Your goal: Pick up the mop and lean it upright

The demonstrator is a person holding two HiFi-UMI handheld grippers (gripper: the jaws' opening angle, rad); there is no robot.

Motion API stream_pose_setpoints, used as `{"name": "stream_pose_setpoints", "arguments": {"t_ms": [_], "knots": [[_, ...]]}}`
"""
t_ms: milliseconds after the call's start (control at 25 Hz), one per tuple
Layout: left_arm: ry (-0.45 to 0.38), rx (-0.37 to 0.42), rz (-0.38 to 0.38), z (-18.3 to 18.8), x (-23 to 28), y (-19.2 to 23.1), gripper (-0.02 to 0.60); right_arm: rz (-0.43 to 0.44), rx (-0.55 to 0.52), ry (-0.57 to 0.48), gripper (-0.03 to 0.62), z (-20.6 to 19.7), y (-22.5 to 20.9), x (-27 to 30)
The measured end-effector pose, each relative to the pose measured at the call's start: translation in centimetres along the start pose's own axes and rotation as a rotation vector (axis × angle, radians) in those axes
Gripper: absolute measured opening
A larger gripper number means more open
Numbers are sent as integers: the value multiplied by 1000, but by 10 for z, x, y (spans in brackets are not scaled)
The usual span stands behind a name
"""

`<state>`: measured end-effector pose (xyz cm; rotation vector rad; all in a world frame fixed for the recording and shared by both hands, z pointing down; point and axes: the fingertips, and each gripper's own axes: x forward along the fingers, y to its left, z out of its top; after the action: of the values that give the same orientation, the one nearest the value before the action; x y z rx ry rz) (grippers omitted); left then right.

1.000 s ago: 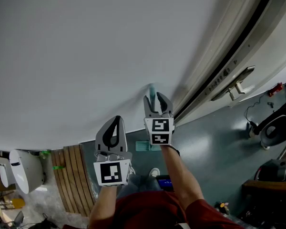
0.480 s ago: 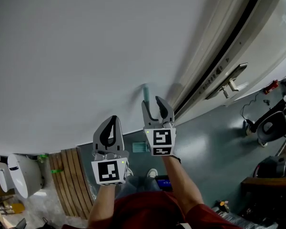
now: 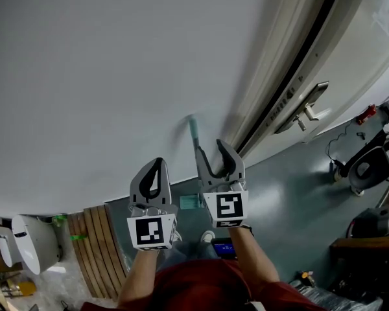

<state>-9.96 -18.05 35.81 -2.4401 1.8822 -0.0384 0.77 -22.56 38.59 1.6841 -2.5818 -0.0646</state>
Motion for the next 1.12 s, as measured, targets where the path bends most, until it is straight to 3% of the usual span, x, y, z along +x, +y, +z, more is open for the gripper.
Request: {"name": "stream_pose_setpoints", "arguments": {"t_ms": [560, 800, 1120], "knots": [[-5, 5, -30, 2, 3, -10, 13, -10, 15, -8, 187, 9, -7, -29], [-2, 0, -39, -1, 3, -13, 12, -22, 40, -61, 64, 20, -11, -34], [-11, -6, -69, 3, 4, -21, 14, -13, 45, -70, 29, 33, -7, -43]]}}
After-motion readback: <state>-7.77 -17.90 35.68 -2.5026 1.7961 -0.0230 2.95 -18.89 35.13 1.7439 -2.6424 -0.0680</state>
